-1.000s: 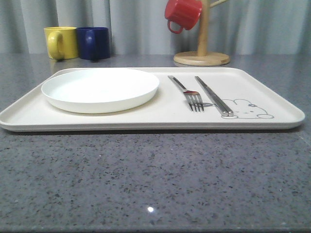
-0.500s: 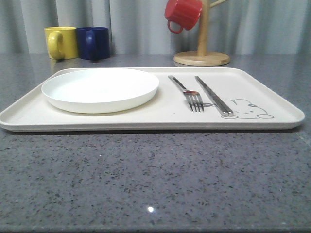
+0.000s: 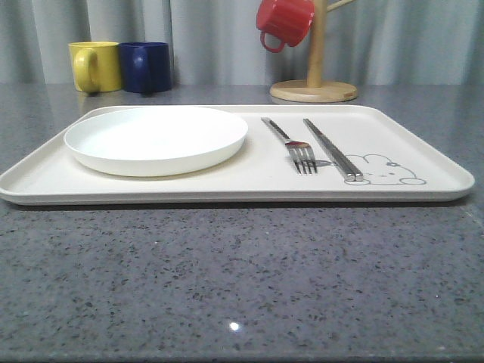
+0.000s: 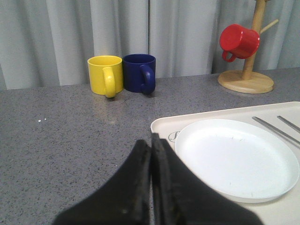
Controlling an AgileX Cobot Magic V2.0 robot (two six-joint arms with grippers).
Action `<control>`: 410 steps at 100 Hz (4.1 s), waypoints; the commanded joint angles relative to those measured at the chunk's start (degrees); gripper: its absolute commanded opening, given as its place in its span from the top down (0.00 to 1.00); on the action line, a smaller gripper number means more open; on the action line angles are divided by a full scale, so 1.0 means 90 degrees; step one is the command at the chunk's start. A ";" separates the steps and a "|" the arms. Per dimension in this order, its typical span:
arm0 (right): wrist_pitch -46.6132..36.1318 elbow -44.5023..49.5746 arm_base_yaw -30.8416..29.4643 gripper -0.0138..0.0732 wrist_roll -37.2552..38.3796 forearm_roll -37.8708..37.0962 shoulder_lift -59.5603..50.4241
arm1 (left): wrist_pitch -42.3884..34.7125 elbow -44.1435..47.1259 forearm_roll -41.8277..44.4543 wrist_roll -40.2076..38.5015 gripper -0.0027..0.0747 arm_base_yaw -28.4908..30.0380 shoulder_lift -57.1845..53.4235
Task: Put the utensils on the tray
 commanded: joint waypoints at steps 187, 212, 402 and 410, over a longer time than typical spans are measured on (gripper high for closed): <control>-0.0524 -0.0146 0.3803 0.47 0.2451 -0.0403 -0.0484 | -0.0498 -0.0162 -0.0023 0.0010 0.99 -0.0008 0.0025; -0.0760 -0.0146 0.3724 0.47 0.1991 -0.0637 -0.1250 | -0.0498 -0.0162 -0.0023 0.0010 0.99 -0.0008 0.0025; -0.3933 0.5955 0.2090 0.92 0.1457 -0.1092 -0.8857 | -0.0498 -0.0162 -0.0023 0.0010 0.99 -0.0008 0.0025; -0.3933 0.5955 0.2090 0.92 0.1457 -0.1092 -0.8857 | -0.0498 -0.0162 -0.0023 0.0010 0.99 -0.0008 0.0025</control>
